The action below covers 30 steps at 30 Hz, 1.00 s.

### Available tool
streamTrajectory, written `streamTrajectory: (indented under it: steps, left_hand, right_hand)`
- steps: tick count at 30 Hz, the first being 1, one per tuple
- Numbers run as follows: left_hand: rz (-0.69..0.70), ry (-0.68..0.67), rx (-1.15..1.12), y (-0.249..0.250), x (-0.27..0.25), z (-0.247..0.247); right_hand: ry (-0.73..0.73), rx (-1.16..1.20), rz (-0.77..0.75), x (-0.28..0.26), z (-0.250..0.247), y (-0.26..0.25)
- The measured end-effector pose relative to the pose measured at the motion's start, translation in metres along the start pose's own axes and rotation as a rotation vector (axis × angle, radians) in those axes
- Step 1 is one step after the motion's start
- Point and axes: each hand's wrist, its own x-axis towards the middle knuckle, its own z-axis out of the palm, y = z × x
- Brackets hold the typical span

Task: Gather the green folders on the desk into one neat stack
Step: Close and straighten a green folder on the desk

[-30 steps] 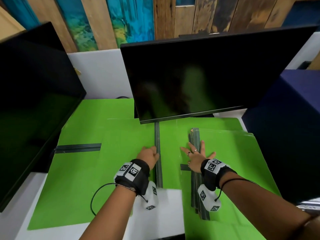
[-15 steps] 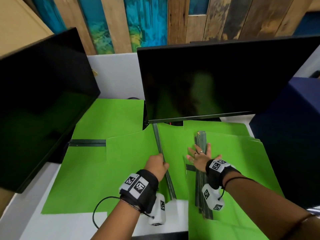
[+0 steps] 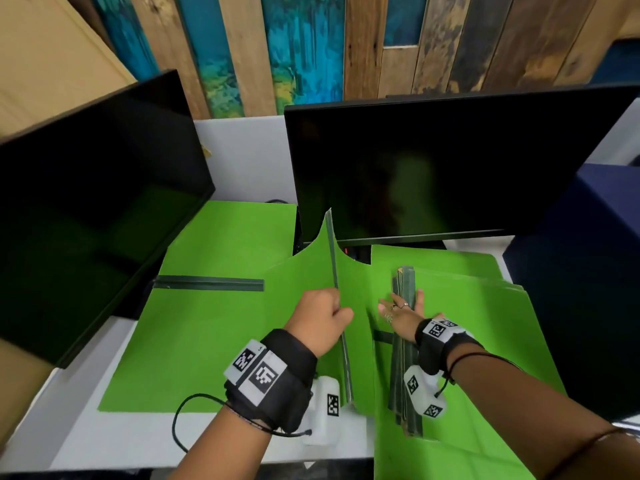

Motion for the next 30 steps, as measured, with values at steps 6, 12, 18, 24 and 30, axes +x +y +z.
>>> streamTrajectory:
  steps: [6, 12, 18, 24, 30]
  left_hand:
    - [0.292, 0.19, -0.258, 0.048, 0.003, -0.039]
    - [0.412, 0.121, -0.556, 0.06, 0.021, -0.054]
    - [0.24, -0.042, -0.622, 0.038, 0.044, -0.023]
    - [0.119, -0.186, -0.17, 0.013, 0.062, 0.047]
    - [-0.04, -0.391, -0.018, 0.007, 0.069, 0.116]
  right_hand:
    - [0.057, 0.514, 0.015, -0.036, -0.031, -0.019]
    - [0.023, 1.406, -0.035, -0.025, -0.066, 0.006]
    - [0.459, 1.271, 0.224, -0.037, -0.08, 0.068]
    - [0.565, 1.033, 0.356, -0.037, -0.051, 0.111]
    - [0.61, 0.711, 0.59, -0.036, -0.014, 0.14]
